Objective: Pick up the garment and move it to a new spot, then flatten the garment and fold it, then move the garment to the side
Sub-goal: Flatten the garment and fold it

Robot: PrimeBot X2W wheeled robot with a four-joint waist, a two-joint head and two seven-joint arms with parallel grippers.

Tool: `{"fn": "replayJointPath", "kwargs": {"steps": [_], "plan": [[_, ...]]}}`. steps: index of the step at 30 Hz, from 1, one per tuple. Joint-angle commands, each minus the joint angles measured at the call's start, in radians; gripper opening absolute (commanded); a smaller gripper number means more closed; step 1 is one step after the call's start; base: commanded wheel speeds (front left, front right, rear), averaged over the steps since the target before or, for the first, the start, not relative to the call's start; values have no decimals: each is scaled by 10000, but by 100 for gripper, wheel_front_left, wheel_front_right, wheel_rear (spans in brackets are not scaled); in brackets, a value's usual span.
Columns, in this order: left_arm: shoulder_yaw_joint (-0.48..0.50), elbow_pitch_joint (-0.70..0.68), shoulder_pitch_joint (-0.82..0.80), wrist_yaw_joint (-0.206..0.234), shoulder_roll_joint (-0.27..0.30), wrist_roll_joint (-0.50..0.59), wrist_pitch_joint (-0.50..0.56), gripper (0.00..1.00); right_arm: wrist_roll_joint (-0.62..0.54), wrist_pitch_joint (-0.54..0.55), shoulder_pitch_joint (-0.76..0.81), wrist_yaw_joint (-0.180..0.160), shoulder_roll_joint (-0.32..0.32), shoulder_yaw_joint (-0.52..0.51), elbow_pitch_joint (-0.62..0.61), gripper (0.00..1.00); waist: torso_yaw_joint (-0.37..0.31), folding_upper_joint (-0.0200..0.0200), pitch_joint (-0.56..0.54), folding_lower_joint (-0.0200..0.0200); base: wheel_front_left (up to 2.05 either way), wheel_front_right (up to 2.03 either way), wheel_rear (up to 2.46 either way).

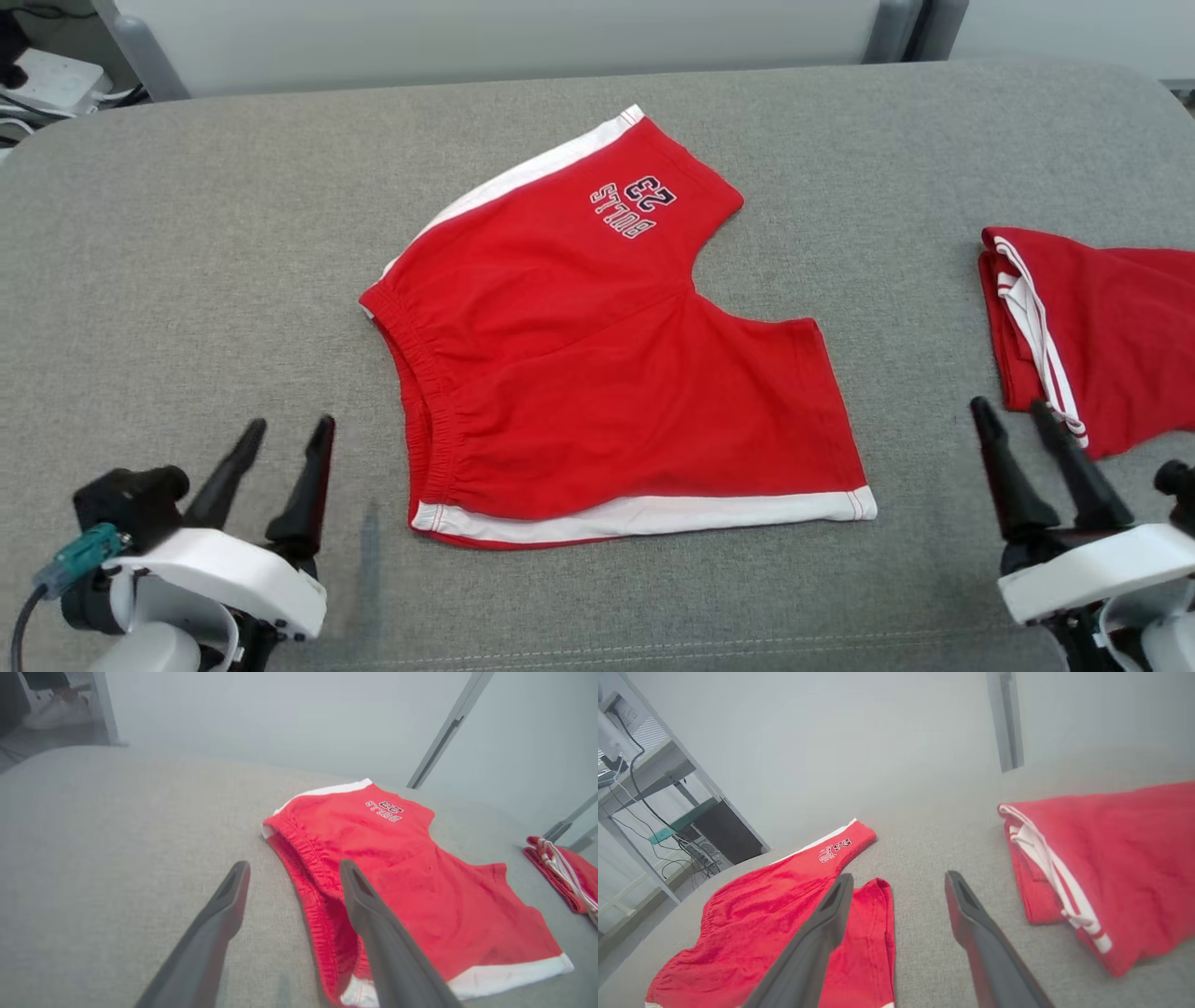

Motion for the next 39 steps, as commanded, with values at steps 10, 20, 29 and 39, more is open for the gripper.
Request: {"fn": "replayJointPath", "kwargs": {"steps": [10,20,29,39], "plan": [[2260,-1430,-544,1476,17,2271,-616,100,-4105,-741,-739,-27,538,-1350,-1336,100,287,0,-822,0,0,0,0],[3558,-1016,1115,1139,-1004,3885,-621,100,-5237,-829,-89,-27,1079,-1691,-707,100,271,0,-1268,0,0,0,0],[3715,-790,2135,564,-1530,4747,-622,100,-5444,-774,942,-27,1399,-1841,-269,100,427,0,-1694,0,0,0,0],[3710,-607,2495,318,-1819,4927,-622,100,-5471,-651,1715,-27,1569,-1757,-383,100,418,0,-1902,0,0,0,0]]}}
